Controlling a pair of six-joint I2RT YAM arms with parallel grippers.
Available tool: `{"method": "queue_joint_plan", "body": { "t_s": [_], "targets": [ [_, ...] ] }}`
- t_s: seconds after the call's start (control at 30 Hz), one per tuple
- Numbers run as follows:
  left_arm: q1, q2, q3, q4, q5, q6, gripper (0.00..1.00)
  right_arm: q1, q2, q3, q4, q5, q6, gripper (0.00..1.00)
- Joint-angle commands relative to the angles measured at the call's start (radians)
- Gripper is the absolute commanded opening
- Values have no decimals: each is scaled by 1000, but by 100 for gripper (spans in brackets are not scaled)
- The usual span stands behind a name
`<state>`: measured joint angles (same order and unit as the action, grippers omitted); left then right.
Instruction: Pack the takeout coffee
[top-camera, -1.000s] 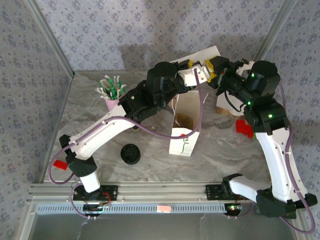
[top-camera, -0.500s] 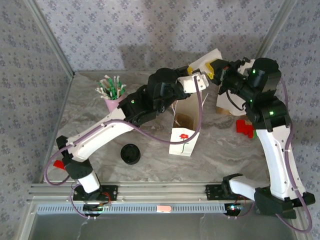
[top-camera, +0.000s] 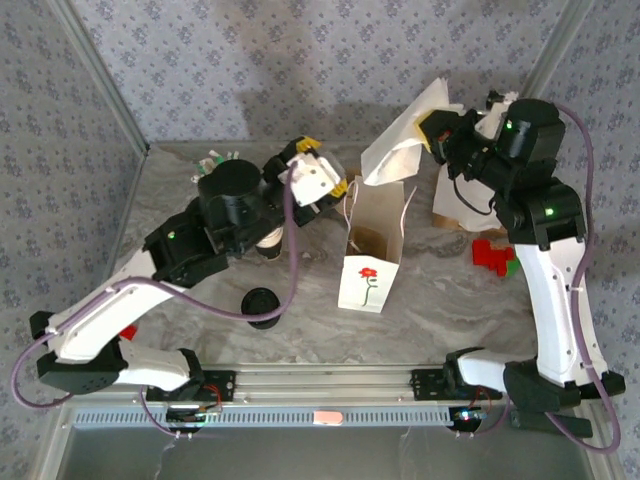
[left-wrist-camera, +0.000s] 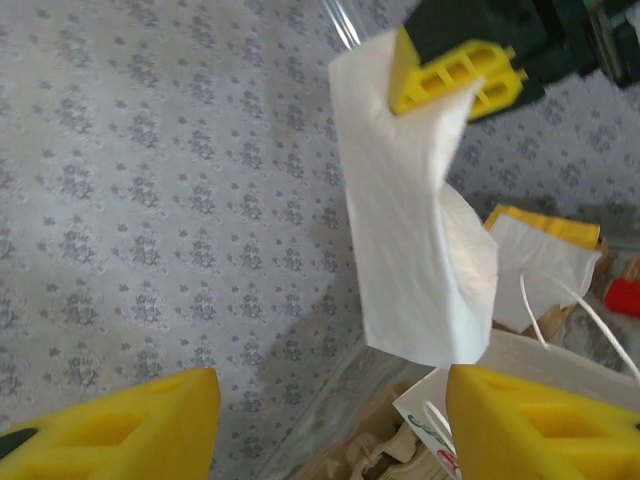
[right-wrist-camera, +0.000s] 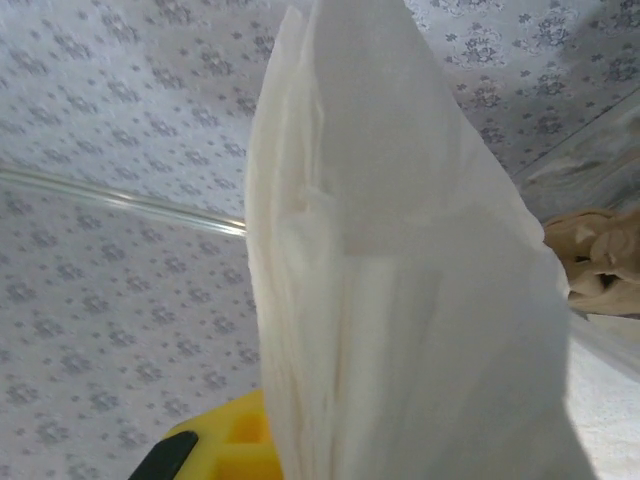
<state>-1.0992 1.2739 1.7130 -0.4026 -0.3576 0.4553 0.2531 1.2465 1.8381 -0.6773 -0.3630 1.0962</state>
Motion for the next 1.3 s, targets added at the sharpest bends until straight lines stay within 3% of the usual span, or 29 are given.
{"method": "queue_joint_plan", "body": {
  "t_s": [0.0, 0.4, 0.73, 0.93, 1.27],
  "targets": [
    [36, -50, -27, 40, 2, -128, 61, 39, 11, 81, -79, 22, -238, 0],
    [113, -120, -94, 55, -14, -216, 61, 215, -13, 12, -147, 228, -547, 0],
    [130, -114, -102, 59, 2, -218, 61, 272, -126, -45, -81, 387, -598, 0],
    [136, -110, -102, 58, 6, -216, 61, 283, -135, -64, -86, 419, -611, 0],
    [144, -141, -118, 45, 0, -219, 61, 364, -147, -242, -3, 524, -612, 0]
  ]
}}
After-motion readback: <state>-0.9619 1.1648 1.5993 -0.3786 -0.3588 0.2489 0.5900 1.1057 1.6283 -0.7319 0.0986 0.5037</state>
